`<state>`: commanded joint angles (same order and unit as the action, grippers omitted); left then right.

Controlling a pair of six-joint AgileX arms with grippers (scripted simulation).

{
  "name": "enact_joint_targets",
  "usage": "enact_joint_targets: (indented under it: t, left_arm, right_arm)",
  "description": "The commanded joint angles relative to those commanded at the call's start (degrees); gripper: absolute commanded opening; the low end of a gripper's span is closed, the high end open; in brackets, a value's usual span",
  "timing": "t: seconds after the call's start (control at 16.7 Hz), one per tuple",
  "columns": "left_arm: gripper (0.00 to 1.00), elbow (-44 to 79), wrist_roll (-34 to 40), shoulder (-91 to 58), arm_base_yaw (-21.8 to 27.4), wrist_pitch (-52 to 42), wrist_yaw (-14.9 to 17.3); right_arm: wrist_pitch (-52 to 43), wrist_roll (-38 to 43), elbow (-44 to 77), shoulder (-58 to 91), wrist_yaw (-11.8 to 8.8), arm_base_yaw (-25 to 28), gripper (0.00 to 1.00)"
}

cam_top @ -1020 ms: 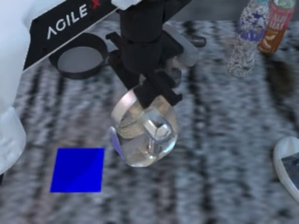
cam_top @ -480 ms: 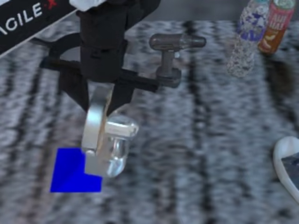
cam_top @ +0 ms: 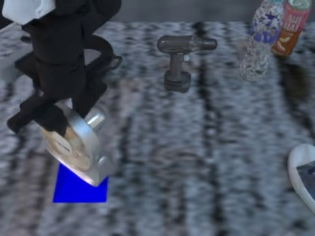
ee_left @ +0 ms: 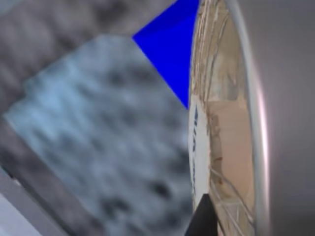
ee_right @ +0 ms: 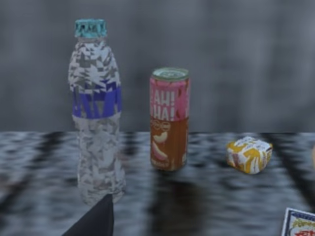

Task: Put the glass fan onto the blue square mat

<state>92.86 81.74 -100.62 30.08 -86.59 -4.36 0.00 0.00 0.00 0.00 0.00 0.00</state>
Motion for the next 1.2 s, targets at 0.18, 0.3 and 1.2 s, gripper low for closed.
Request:
enact_joint_targets:
  t: [0.18,0.3,1.2]
  left_arm:
    - [0.0,-5.4,15.7,3.8,-1.7,3.0,1.6]
    - [0.0,-8.5,23.5,5.7,-2.7,4.9,2.7]
    - [0.0,-17.2,32.7,7.8,-4.4,13.3,4.6]
  right_arm:
    - [0.0,0.0,0.0,0.0,0.0,0.0,1.0]
    - [0.0,0.0,0.0,0.0,0.0,0.0,1.0]
    - [0.0,0.0,0.0,0.0,0.0,0.0,1.0]
